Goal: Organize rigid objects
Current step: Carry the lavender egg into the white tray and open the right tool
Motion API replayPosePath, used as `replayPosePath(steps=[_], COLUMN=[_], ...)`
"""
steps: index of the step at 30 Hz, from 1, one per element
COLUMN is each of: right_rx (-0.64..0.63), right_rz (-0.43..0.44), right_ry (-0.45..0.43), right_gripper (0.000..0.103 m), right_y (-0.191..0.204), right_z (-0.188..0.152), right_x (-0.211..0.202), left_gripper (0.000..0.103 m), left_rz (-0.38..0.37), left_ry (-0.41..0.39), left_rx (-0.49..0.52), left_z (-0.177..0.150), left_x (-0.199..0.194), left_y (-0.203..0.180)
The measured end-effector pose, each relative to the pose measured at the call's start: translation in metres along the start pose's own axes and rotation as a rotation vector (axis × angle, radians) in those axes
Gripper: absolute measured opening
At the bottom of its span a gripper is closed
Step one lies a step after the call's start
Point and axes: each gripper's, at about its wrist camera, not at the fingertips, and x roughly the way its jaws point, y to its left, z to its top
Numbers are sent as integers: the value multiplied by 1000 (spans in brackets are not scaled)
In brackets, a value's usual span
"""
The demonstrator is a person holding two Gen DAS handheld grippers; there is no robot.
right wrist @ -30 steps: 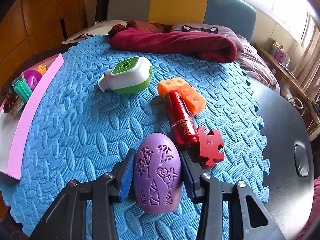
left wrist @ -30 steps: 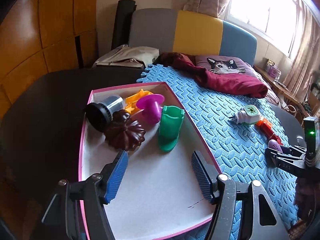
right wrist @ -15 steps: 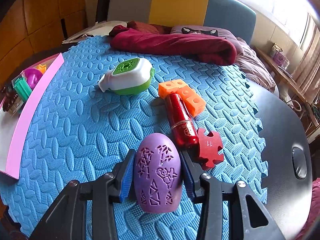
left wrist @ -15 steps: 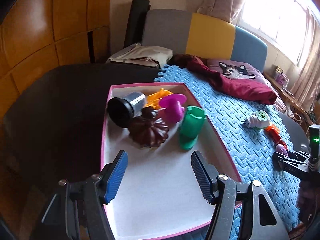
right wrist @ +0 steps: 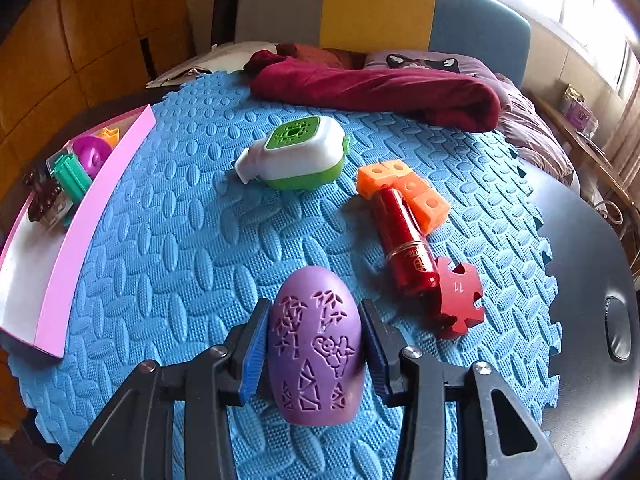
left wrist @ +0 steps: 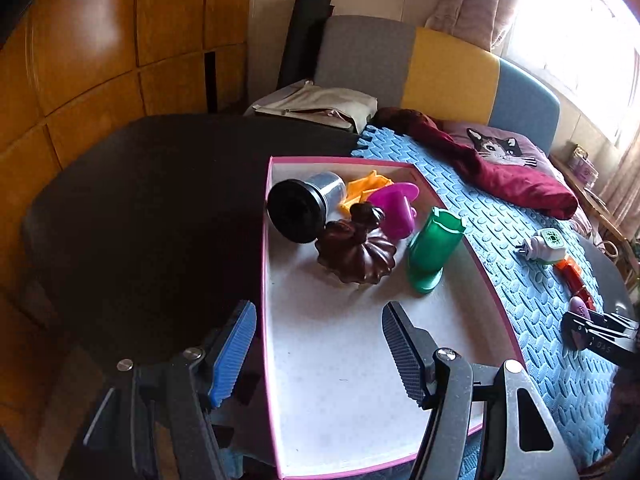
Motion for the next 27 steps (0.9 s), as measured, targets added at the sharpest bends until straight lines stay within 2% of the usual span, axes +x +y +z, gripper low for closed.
replayPosePath(steps=[7, 10, 15, 19, 27], right_rx=[15, -21, 8, -7, -162], right_rz=[56, 47, 106, 182, 317], right_ry=[-14, -8, -40, -92, -127], right_gripper=[43, 44, 43, 44, 44], right_y=[12, 27, 38, 63, 140], right_z=[1, 0, 7, 18, 36], right_x=[-3, -1, -9, -24, -42], left_gripper=[67, 67, 66, 66, 66], left_rz=[25, 27, 36, 44, 46], left_ry=[-38, -45, -42, -34, -35], left_rx=[-3, -6, -12, -20, -49], left_z=[5, 5, 3, 1, 0], left_x=[-10, -13, -14, -12, -10], left_y=[7, 11, 17, 22, 30])
